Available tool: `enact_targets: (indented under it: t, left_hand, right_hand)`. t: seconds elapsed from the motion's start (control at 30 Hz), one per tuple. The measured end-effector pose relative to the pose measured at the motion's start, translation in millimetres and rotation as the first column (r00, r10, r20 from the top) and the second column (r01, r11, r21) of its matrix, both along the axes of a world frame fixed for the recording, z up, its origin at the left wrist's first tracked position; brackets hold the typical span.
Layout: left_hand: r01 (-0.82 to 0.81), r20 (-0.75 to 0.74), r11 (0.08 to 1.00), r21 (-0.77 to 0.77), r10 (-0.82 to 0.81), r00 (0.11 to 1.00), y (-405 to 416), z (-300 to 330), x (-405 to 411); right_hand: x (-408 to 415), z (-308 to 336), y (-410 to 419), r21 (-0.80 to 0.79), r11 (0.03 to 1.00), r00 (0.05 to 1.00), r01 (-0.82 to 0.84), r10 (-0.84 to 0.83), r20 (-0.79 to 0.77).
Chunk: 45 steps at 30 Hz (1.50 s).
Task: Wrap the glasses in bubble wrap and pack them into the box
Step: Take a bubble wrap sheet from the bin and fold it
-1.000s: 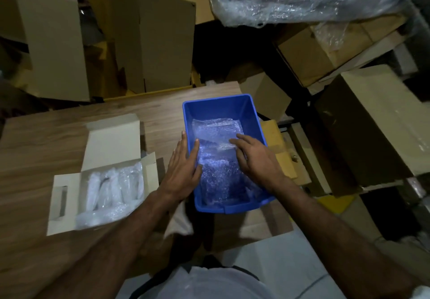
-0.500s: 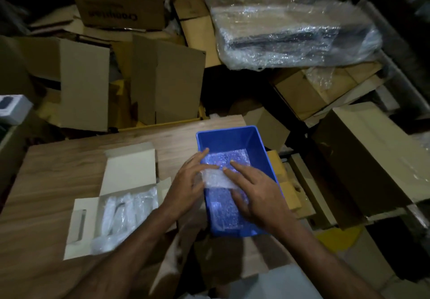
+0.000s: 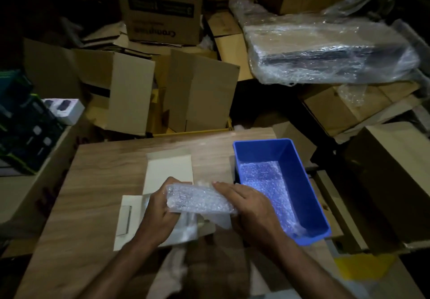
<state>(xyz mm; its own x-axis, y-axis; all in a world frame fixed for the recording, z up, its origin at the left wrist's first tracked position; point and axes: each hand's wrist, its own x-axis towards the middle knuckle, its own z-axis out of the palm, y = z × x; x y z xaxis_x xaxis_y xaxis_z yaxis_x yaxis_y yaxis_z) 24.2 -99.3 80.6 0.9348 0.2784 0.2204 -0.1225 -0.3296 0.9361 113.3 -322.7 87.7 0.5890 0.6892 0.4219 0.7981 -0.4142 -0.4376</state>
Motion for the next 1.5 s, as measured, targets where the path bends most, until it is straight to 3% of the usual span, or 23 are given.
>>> enact_targets:
  t: [0.13,0.23,0.3,0.37,0.43,0.47,0.53,0.6,0.67,0.77,0.9,0.97,1.1,1.23,1.33,1.4,1.5]
  left_hand:
    - [-0.151,-0.031,0.983,-0.104,0.148,0.988,18.4,7.6,-7.4]
    - [-0.339,-0.119,0.916,-0.214,0.32,0.94,31.1,7.7,-6.5]
    - [-0.435,-0.202,0.863,-0.257,0.392,0.897,38.5,5.9,-6.3]
    - [-0.505,-0.307,0.81,-0.297,0.42,0.854,46.2,-1.0,-6.7]
    - [-0.546,-0.366,0.774,-0.321,0.43,0.825,51.7,-4.1,-8.3]
    - [-0.541,-0.394,0.77,-0.338,0.406,0.824,53.8,-4.0,-9.3]
    - [-0.485,-0.465,0.756,-0.44,0.271,0.843,59.0,-2.7,-13.2]
    - [-0.405,-0.468,0.722,-0.561,0.127,0.874,68.2,-7.1,-22.9]
    - [-0.362,-0.453,0.796,-0.485,0.125,0.883,78.1,-10.6,-33.9]
    - [-0.324,-0.411,0.89,-0.32,0.178,0.894,80.7,-2.8,-42.7]
    - [-0.222,-0.311,0.918,-0.329,0.116,0.943,87.6,2.8,-40.6]
    - [-0.145,-0.29,0.931,-0.336,0.044,0.956,94.3,3.2,-41.4]
    - [-0.072,-0.296,0.955,-0.289,-0.018,0.955,98.0,7.1,-43.5]
    - [-0.148,-0.27,0.961,-0.233,0.082,0.959,98.7,13.9,-36.9]
    - [-0.175,-0.266,0.965,-0.195,0.12,0.957,100.8,16.0,-31.4]
    - [-0.191,-0.294,0.964,-0.184,0.131,0.947,102.0,18.6,-27.3]
    - [-0.18,-0.332,0.979,0.1,0.203,0.921,104.3,23.3,-21.2]
  right_hand:
    - [-3.4,5.9,32.2,0.081,0.996,0.987,0.042,-0.029,-0.158]
    - [-9.4,3.7,58.6,0.191,0.972,0.922,0.138,-0.056,-0.383]
    - [-14.2,0.8,73.8,0.217,0.954,0.762,0.207,-0.019,-0.647]
    - [-15.7,-3.6,88.3,0.189,0.917,0.465,0.352,0.003,-0.885]
    - [-15.6,-8.3,101.9,0.119,0.881,0.181,0.458,0.038,-0.983]
    - [-15.2,-10.2,108.2,0.11,0.861,0.087,0.496,0.076,-0.993]
    - [-15.5,-10.3,117.8,0.103,0.817,-0.015,0.567,0.135,-0.991]
    - [-16.3,-9.6,121.6,0.095,0.795,-0.058,0.6,0.161,-0.985]
    - [-17.3,-8.4,119.9,0.109,0.817,-0.032,0.566,0.154,-0.987]
    - [-18.3,-8.4,116.4,0.179,0.865,0.155,0.469,0.119,-0.981]
    - [-17.9,-5.6,116.7,0.282,0.907,0.304,0.312,0.186,-0.934]
    - [-16.8,-5.8,117.6,0.305,0.915,0.31,0.263,0.22,-0.925]
    - [-13.2,-2.8,122.8,0.319,0.891,0.227,0.323,0.255,-0.94]
    - [-6.9,-6.8,123.8,0.329,0.872,0.34,0.363,0.205,-0.918]
    - [-1.2,-9.2,122.5,0.289,0.911,0.357,0.296,0.175,-0.918]
    - [4.3,-8.2,120.3,0.206,0.949,0.431,0.238,0.087,-0.898]
    - [11.4,-3.4,119.6,0.006,0.989,0.593,0.148,-0.084,-0.801]
